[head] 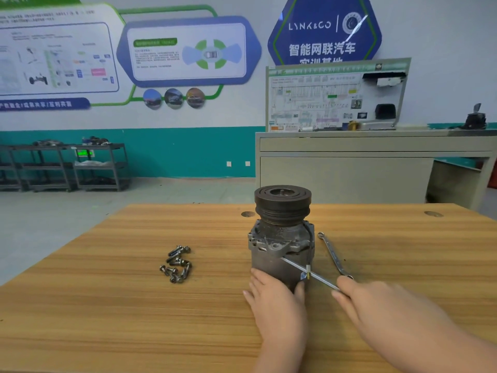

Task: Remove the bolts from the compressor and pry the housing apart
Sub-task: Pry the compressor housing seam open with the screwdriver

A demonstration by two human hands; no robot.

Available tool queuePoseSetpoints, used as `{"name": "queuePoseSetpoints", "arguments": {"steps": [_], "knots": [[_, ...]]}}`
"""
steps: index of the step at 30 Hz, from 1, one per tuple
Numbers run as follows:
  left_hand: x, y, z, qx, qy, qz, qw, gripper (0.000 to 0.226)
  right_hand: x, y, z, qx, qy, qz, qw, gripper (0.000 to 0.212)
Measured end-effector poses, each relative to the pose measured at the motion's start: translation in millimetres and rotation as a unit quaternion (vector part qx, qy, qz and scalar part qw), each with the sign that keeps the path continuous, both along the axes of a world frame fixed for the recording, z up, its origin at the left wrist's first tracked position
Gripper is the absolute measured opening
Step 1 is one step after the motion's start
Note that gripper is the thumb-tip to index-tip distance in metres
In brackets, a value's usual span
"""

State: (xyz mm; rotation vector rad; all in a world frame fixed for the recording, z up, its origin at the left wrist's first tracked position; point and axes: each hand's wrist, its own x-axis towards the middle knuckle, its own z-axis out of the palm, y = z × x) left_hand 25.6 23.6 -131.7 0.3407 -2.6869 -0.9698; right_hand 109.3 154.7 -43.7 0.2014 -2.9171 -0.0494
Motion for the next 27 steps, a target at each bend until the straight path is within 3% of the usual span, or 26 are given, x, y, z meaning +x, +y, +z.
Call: {"name": "queuePoseSetpoints", "arguments": {"steps": [3, 7, 19, 27], "knots": [[-11.9, -31.6, 4.7, 0.009, 0.029, -0.064, 0.997, 0.124, -2.2, 0.8, 1.6, -0.006, -0.005, 0.005, 1.000, 0.029], [-24.2, -59.2, 12.2, 0.151, 0.050, -0.251, 0.955, 0.132, -4.6, -2.3, 2.8, -0.007, 0.000, 0.016, 1.000, 0.029], [-22.5, -54.0, 5.5, 0.066, 0.036, -0.219, 0.973, 0.123, -9.6, -10.9, -23.8, -0.015, 0.013, 0.000, 1.000, 0.028], [-22.5, -54.0, 3.6, 0.068, 0.043, -0.211, 0.974, 0.119, -11.6, -8.3, -25.7, -0.021, -0.007, 0.010, 1.000, 0.028]]}}
